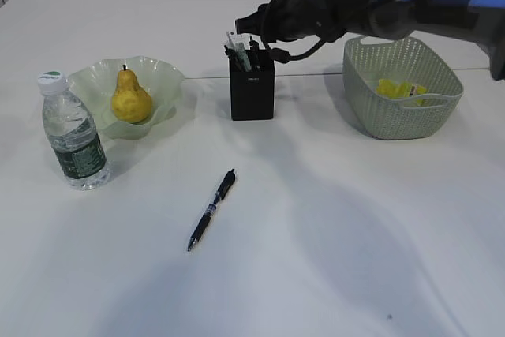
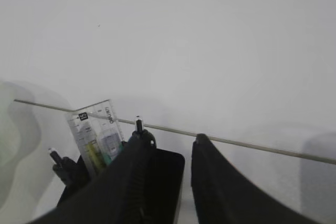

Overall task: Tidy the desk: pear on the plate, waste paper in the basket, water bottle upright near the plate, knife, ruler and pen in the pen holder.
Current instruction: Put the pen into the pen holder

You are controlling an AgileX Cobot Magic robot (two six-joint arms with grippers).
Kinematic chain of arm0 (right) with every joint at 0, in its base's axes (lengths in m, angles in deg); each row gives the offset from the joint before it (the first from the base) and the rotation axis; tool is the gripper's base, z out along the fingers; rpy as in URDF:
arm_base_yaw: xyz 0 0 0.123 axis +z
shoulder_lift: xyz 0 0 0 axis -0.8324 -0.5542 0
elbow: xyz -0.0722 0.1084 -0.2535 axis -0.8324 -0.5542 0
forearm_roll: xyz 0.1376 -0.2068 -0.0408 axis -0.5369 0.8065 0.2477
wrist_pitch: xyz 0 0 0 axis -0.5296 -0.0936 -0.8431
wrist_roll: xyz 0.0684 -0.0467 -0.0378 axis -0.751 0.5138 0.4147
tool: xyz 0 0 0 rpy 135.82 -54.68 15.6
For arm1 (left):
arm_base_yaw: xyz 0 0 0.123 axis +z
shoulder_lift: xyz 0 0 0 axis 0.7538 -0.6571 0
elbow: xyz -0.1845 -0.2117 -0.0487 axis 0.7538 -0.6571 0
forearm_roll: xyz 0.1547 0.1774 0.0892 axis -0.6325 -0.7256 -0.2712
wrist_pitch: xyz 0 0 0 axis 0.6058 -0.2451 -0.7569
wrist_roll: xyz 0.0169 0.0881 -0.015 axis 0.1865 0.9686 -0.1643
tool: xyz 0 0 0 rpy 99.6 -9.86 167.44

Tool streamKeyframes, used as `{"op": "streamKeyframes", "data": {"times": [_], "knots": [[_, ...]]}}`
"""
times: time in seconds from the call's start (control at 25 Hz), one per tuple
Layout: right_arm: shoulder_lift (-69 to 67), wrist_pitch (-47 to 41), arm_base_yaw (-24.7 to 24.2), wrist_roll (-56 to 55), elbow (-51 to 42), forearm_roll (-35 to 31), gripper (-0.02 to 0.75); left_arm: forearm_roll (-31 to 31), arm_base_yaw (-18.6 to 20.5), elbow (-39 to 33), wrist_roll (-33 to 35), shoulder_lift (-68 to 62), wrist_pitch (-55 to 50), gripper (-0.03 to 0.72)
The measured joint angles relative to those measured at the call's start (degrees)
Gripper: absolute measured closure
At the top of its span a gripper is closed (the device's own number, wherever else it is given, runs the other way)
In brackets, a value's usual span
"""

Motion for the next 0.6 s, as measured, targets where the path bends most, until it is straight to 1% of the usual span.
{"op": "streamKeyframes", "data": {"times": [0.12,0.28,0.4,0.52,0.6], "knots": [[2.78,-4.1,0.0,-0.04,0.0,-1.23,0.471,0.57,0.0,0.0,0.0,0.0,0.0,0.403],[7.03,-10.82,0.0,-0.04,0.0,-3.4,0.471,3.16,-0.4,0.0,0.49,-0.09,0.0,0.403],[9.76,-17.66,0.0,1.04,0.0,-5.83,0.478,3.78,-2.95,0.0,1.54,-0.09,0.0,0.403],[12.67,-24.49,0.0,4.42,0.0,-8.38,0.488,4.17,-6.74,0.0,2.0,-0.09,1.75,0.402],[14.37,-28.53,0.0,7.33,0.0,-10.07,0.49,4.28,-8.51,0.0,2.13,-0.09,2.94,0.401]]}}
